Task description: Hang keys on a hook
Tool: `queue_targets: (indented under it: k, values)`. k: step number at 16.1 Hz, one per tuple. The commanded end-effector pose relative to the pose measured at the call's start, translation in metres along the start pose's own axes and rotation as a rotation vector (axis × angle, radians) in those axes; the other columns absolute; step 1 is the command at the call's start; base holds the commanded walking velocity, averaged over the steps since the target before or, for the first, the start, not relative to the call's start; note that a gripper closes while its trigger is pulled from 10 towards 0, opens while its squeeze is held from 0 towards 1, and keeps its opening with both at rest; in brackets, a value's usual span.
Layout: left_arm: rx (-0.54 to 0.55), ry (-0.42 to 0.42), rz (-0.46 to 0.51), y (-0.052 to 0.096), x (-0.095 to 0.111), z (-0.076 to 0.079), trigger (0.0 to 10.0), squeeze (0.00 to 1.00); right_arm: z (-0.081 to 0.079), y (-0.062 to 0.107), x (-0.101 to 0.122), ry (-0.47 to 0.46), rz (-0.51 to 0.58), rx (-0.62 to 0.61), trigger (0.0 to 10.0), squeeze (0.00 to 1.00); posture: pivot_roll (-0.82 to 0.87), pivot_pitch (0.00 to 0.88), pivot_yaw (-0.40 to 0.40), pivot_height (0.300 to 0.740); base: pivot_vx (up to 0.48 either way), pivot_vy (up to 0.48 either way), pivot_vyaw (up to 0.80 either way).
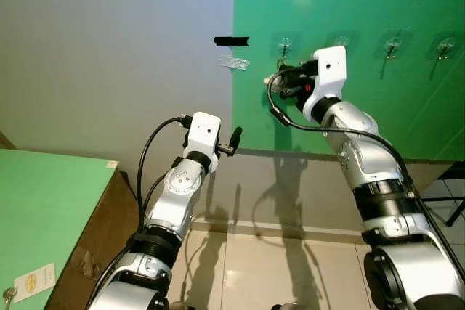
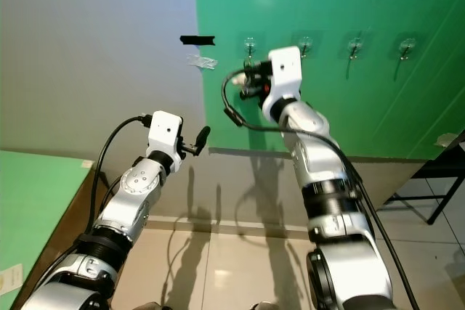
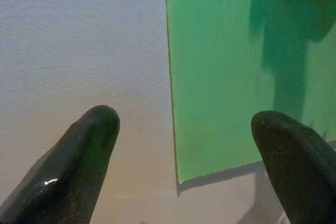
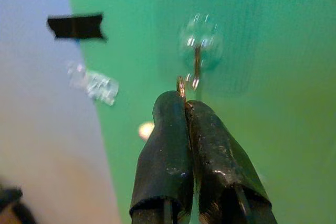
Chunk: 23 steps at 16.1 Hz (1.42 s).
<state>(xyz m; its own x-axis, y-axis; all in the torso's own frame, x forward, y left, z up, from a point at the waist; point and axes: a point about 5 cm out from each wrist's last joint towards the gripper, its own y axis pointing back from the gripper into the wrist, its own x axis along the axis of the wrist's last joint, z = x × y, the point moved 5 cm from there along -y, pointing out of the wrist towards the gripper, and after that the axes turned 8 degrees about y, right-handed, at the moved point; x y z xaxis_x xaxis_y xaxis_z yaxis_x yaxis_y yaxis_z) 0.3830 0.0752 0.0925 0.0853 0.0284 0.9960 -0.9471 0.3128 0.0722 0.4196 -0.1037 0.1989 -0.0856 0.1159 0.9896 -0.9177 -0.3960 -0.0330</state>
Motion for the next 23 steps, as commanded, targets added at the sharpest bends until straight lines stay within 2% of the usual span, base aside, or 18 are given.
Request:
queue_targets:
  k: [1, 5, 9, 12, 15, 19, 23]
  values:
    - [0.002, -0.007, 0.009, 0.000, 0.003, 0.001, 10.0, 0.00, 0.005, -0.002, 0.009, 0.017, 0.029, -0.015, 0.0, 0.00, -0.12, 0.000, -0.010, 0.740, 0.000, 0.000, 0.00]
    - [0.003, -0.004, 0.012, 0.000, 0.003, 0.001, 10.0, 0.00, 0.005, -0.008, 0.020, 0.040, 0.063, 0.002, 0.0, 0.00, -0.12, 0.000, -0.012, 0.740, 0.000, 0.000, 0.00]
    - [0.003, -0.005, 0.011, 0.000, 0.003, 0.002, 10.0, 0.00, 0.010, -0.008, 0.020, -0.002, 0.068, -0.012, 0.0, 0.00, -0.12, 0.000, -0.009, 0.740, 0.000, 0.000, 0.00]
    - [-0.001, -0.008, 0.008, -0.001, 0.003, 0.002, 10.0, 0.00, 0.004, -0.007, 0.024, -0.016, 0.090, 0.027, 0.0, 0.00, -0.13, 0.000, -0.006, 0.740, 0.000, 0.000, 0.00]
    - [-0.005, -0.008, 0.005, -0.001, 0.002, 0.003, 10.0, 0.00, -0.008, -0.004, 0.028, -0.001, 0.101, 0.093, 0.0, 0.00, -0.13, 0.000, -0.003, 0.740, 0.000, 0.000, 0.00]
    - [-0.008, -0.008, 0.002, 0.000, 0.001, 0.004, 10.0, 0.00, -0.012, -0.001, 0.030, -0.039, 0.113, 0.120, 0.0, 0.00, -0.13, 0.000, -0.003, 0.740, 0.000, 0.000, 0.00]
    - [-0.007, -0.008, 0.000, 0.000, 0.000, 0.004, 10.0, 0.00, -0.014, 0.005, 0.029, -0.023, 0.107, 0.126, 0.0, 0.00, -0.13, 0.000, -0.003, 0.740, 0.000, 0.000, 0.00]
